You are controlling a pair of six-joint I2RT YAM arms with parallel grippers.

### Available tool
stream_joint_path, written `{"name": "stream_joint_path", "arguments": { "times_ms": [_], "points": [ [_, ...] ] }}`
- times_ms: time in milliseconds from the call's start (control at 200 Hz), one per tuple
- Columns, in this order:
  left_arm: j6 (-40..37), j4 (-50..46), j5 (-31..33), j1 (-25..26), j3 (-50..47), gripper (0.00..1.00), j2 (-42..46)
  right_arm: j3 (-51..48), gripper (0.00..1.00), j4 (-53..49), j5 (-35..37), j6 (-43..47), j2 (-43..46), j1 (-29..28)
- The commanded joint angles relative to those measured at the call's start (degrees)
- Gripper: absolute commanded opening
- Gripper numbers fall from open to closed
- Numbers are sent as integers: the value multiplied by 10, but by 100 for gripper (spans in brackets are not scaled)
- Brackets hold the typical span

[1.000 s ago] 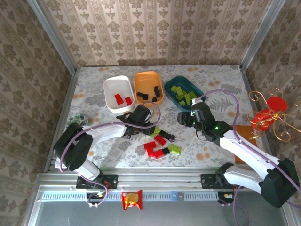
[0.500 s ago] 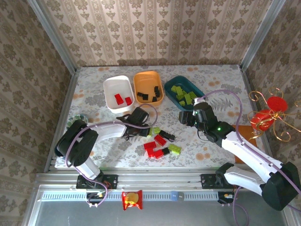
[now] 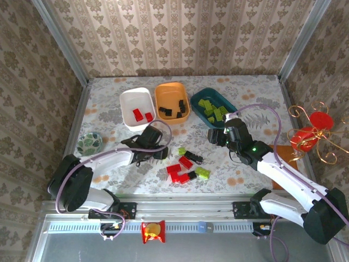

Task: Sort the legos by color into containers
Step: Move the lego to the center of the table, then pick up the lego from the center of the table.

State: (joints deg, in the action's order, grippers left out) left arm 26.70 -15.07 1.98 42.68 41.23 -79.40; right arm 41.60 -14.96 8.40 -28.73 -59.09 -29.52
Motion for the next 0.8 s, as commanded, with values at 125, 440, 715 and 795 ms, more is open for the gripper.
{"name": "stream_joint_path", "arguments": {
  "times_ms": [125, 440, 715, 795],
  "points": [
    [16, -7, 15, 15, 11, 75, -65, -5, 64, -7, -4, -3, 12, 7],
    [12, 46, 21, -9, -3, 55, -129, -8, 64, -24, 3, 5, 37, 9],
    [8, 58, -5, -10, -4, 28, -122, -13, 64, -14, 0, 0, 33, 11],
    [5, 53, -11, -10, 3, 26, -105, -16, 64, -11, 1, -3, 32, 11]
  ]
}}
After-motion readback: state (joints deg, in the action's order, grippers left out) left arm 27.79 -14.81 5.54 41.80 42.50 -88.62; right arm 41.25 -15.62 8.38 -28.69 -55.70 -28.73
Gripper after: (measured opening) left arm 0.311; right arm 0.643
